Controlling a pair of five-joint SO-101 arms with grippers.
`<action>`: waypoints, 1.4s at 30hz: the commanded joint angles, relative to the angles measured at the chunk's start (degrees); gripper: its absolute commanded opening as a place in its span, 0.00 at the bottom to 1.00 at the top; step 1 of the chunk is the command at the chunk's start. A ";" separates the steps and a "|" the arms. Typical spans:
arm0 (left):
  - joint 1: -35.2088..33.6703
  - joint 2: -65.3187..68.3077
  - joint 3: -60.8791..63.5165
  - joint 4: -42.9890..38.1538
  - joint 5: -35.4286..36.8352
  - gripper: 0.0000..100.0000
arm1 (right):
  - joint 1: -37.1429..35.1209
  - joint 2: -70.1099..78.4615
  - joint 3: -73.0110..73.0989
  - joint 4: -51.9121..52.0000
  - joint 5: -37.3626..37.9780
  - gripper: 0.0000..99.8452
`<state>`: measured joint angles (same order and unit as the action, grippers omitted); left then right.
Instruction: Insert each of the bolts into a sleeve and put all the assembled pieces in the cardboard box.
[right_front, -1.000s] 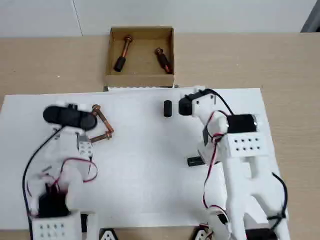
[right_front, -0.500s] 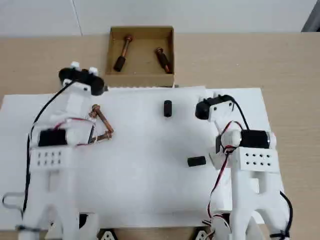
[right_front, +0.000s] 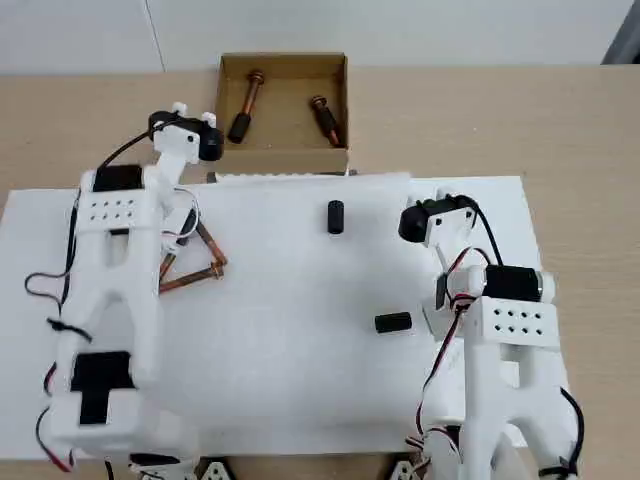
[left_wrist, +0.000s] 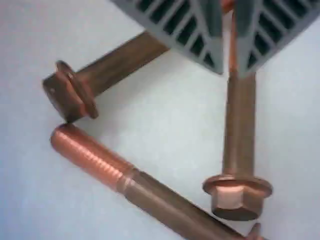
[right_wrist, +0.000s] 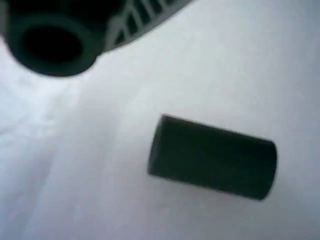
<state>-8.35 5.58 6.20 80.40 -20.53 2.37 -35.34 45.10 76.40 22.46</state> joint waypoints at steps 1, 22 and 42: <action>-0.09 2.90 -6.20 3.60 -0.88 0.02 | 0.57 -1.71 -0.26 -1.45 0.70 0.00; -3.96 11.87 -10.15 0.97 -3.16 0.09 | 0.66 -1.71 -0.26 -1.27 3.08 0.00; -3.78 16.44 -10.68 -2.81 -5.80 0.12 | 0.22 -1.71 -0.26 -1.45 2.81 0.00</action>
<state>-11.96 20.97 -1.71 78.46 -25.89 2.37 -35.34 45.10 75.78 24.92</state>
